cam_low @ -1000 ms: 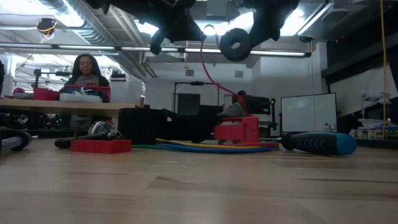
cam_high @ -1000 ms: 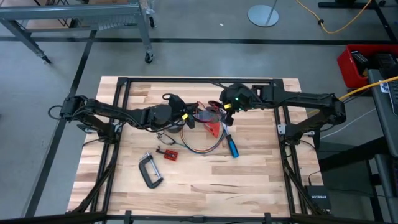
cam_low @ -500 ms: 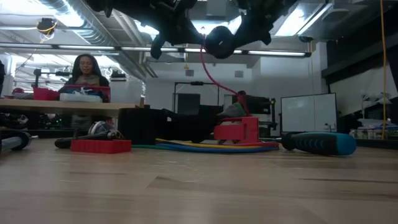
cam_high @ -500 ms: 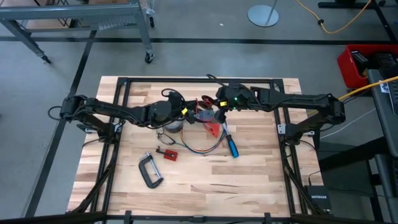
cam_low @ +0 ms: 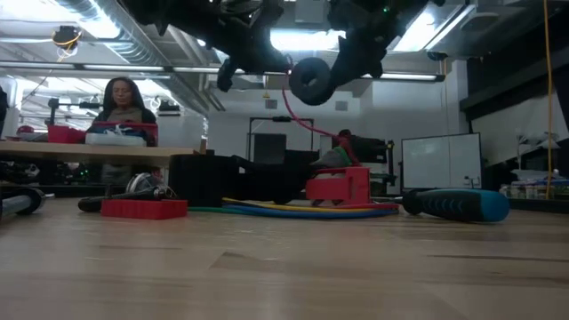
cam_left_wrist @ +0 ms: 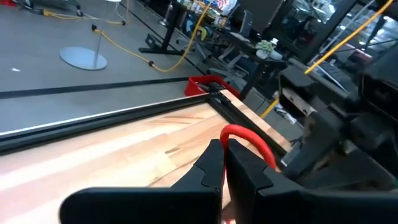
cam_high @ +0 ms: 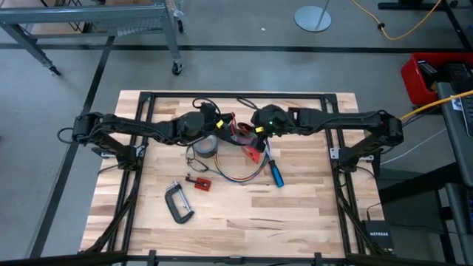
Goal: Coil cords
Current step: Coil the red wire cable onto the black spool
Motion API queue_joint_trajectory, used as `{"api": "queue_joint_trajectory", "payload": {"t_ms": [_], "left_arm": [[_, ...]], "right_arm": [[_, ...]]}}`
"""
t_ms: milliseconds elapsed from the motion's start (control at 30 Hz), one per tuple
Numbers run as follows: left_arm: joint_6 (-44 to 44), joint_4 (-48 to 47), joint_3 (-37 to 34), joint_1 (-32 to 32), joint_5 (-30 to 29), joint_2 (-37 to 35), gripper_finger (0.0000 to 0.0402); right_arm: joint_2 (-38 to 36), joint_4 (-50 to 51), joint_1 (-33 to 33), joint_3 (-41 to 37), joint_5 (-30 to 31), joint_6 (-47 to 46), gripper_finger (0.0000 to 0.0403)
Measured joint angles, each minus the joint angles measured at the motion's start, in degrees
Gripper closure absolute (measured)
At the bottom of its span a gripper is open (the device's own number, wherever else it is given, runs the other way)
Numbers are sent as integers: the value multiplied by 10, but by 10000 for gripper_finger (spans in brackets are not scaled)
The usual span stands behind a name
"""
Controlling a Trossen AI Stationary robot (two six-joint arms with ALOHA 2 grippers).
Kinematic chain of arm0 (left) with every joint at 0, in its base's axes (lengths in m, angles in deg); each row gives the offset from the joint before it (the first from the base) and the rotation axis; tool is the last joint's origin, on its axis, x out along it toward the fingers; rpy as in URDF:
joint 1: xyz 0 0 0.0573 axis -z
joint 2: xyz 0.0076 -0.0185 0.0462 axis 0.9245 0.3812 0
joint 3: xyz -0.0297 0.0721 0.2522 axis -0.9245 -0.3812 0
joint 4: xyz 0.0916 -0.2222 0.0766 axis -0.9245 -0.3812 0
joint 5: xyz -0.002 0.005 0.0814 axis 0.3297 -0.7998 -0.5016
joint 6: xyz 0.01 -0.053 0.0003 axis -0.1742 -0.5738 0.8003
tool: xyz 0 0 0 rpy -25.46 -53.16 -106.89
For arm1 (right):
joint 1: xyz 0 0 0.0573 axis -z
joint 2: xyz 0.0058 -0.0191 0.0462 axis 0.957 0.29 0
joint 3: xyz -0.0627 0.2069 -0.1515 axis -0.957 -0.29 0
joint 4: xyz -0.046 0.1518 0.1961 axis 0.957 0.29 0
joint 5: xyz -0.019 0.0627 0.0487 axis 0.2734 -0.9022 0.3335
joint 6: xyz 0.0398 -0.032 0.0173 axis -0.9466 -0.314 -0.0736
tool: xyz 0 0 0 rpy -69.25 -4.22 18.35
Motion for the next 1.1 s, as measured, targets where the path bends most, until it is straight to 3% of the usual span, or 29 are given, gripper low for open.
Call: {"api": "queue_joint_trajectory", "payload": {"t_ms": [200, 667, 1100], "left_arm": [[-22, 6, 0, 6, 33, 0, 401], [-52, -57, 0, 30, 38, 0, 401], [-93, -113, 0, 33, 46, 0, 401]], "right_arm": [[24, -18, 1, 0, 49, 0, 398], [40, -44, 1, 0, 182, -35, 398], [40, -53, 1, 0, 213, -92, 398]]}}
